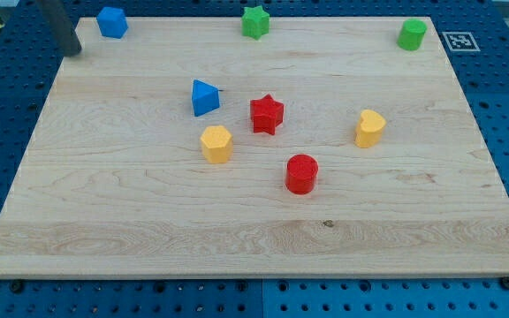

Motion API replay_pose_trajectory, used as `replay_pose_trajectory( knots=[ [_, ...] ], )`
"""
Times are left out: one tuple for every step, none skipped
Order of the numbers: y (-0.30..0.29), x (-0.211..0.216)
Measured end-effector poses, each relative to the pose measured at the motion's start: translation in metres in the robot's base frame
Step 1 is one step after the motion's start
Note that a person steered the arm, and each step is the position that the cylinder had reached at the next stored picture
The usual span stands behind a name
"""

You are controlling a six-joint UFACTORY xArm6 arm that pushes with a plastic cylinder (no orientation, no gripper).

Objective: Slide the blue cube towards the center of the board

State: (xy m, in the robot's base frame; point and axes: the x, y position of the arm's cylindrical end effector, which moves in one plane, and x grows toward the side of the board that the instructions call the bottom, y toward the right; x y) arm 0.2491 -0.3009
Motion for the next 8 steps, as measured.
replay_pose_trajectory(
  knots=[
    [0.002,-0.058],
    [0.007,-0.058],
    [0.028,-0.057],
    [0.056,-0.057],
    [0.063,-0.057],
    [0.062,-0.057],
    [0.062,-0.054],
    [0.062,-0.046]
  ],
)
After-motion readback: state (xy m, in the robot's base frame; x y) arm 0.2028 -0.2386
